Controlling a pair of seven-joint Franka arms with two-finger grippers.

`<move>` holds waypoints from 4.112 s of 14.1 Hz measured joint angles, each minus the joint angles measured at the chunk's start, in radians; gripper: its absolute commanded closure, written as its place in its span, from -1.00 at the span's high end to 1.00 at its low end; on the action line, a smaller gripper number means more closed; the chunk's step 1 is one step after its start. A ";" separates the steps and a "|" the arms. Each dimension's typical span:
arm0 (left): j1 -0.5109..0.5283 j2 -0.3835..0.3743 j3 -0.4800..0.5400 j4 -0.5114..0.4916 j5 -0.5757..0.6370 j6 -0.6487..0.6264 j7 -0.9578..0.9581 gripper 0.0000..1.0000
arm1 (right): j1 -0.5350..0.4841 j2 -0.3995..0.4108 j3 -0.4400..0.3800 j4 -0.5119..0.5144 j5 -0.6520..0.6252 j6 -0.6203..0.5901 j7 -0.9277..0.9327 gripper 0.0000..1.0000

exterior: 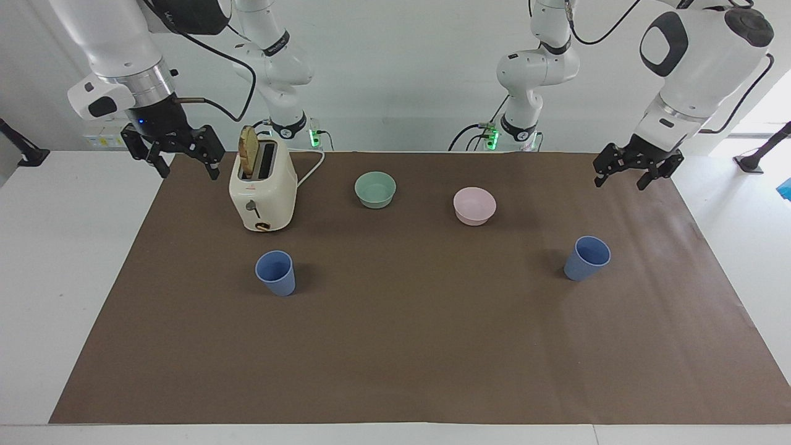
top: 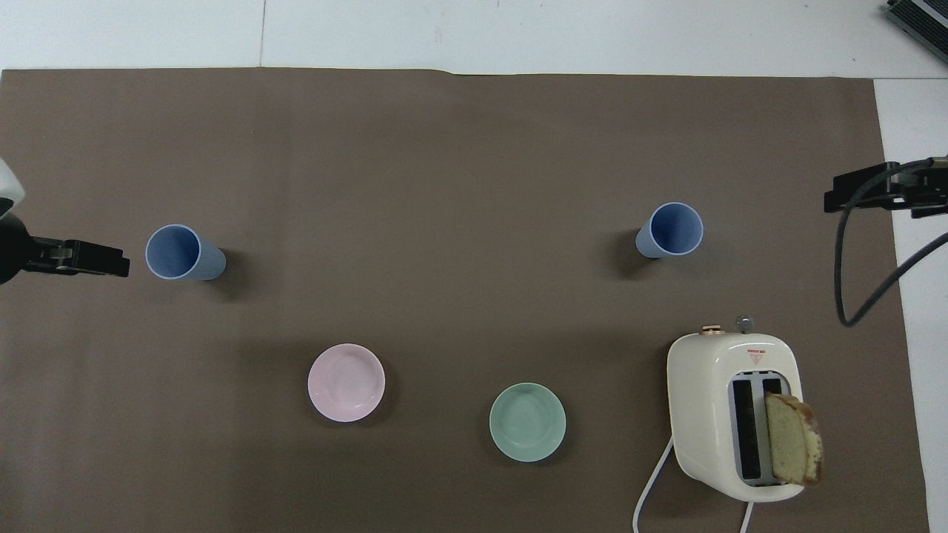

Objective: Stack blue cups with both arms
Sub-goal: 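Reach the left gripper to the nearby blue cup and grasp it, then carry the blue cup with the left gripper toward the table center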

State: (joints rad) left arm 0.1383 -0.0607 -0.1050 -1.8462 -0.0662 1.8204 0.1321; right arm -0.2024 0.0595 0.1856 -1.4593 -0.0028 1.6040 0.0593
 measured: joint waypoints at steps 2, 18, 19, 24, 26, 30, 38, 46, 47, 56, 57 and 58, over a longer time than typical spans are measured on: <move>0.015 0.057 0.001 -0.010 0.000 0.069 0.000 1.00 | 0.000 0.000 0.000 0.000 0.000 0.000 0.000 1.00; 0.039 0.223 -0.002 -0.124 0.000 0.327 -0.072 -1.00 | 0.000 0.000 0.000 0.000 0.000 0.000 0.000 1.00; 0.040 0.223 -0.002 -0.124 0.000 0.327 -0.072 -1.00 | 0.000 0.000 0.000 0.000 0.000 0.000 0.000 1.00; 0.039 0.221 -0.011 -0.097 -0.007 0.325 -0.072 -1.00 | 0.000 0.000 0.000 0.000 0.000 0.000 0.000 1.00; 0.038 0.220 -0.017 -0.051 -0.024 0.289 -0.079 -1.00 | 0.000 0.000 0.000 0.000 0.000 0.000 0.000 1.00; -0.016 0.191 -0.029 0.032 -0.043 0.197 -0.221 -1.00 | 0.000 0.000 0.000 0.000 0.000 0.000 0.000 1.00; -0.320 0.168 -0.040 0.036 -0.045 0.205 -0.643 -1.00 | 0.000 0.000 0.000 0.000 0.000 0.000 0.000 1.00; -0.514 0.271 -0.039 0.032 -0.052 0.409 -0.824 -1.00 | 0.000 0.000 0.000 -0.003 0.000 0.002 0.000 1.00; -0.518 0.284 -0.039 0.032 -0.052 0.415 -0.824 -1.00 | 0.000 0.000 0.000 -0.003 0.000 0.005 0.000 1.00; -0.555 0.350 -0.039 0.031 -0.052 0.458 -0.821 -1.00 | 0.000 0.000 0.000 -0.005 0.000 0.006 0.000 1.00; -0.559 0.351 -0.039 0.030 -0.052 0.458 -0.821 -1.00 | 0.000 0.000 0.000 -0.005 0.000 0.006 0.000 1.00; -0.563 0.352 -0.038 0.029 -0.052 0.458 -0.821 -0.95 | 0.000 0.000 0.000 -0.005 0.000 0.006 0.000 1.00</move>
State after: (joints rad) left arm -0.4251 0.2910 -0.1433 -1.8173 -0.1177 2.2785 -0.6888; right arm -0.2024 0.0595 0.1856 -1.4639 -0.0028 1.6102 0.0593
